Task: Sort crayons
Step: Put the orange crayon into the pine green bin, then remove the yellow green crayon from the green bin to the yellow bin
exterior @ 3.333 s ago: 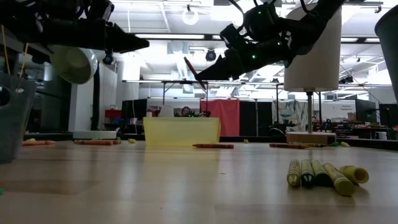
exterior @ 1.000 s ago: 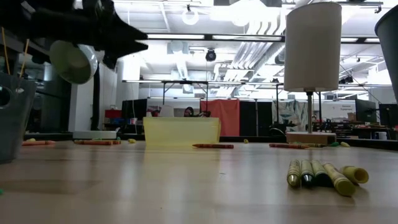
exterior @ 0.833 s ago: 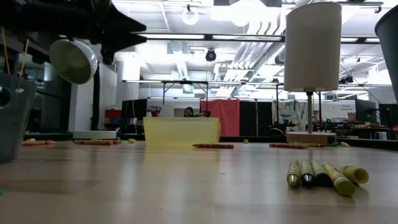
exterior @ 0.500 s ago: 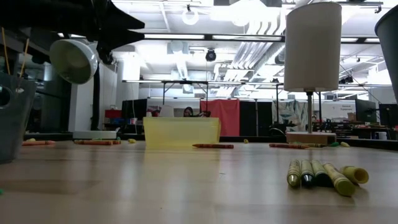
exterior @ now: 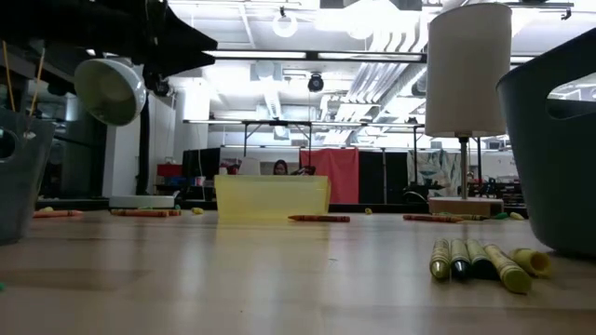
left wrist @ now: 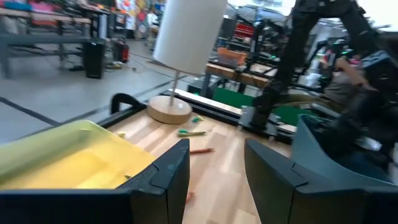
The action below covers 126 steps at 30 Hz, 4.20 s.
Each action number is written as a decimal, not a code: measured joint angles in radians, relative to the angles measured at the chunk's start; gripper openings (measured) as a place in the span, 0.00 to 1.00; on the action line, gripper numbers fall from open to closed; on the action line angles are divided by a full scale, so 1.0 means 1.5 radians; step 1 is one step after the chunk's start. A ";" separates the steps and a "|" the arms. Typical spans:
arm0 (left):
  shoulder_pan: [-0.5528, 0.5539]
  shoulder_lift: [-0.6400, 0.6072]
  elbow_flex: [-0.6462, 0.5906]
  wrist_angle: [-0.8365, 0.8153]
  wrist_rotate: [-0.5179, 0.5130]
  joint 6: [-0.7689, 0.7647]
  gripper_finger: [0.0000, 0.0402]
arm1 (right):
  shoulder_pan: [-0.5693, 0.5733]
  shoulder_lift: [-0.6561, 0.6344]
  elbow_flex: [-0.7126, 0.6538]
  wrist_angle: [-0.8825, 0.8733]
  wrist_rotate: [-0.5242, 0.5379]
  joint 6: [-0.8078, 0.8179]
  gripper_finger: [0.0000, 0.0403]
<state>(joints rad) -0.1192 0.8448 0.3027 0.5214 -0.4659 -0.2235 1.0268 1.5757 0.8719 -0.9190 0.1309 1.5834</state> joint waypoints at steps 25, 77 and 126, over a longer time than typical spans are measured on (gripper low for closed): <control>-0.001 0.000 0.000 -0.001 0.007 0.010 0.35 | -0.076 0.000 0.084 0.064 0.100 -0.169 0.42; -0.001 -0.104 -0.001 0.002 0.113 -0.025 0.35 | -0.106 0.003 0.072 -0.017 0.036 -0.256 0.00; 0.347 0.390 -0.001 0.461 0.523 0.087 0.35 | -0.848 -0.016 -0.216 1.180 -0.168 -1.072 0.00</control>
<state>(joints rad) 0.4018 1.4303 0.3019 1.2133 0.3191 -0.0925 -0.2451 1.5521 0.5472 0.8514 -0.1217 -0.0240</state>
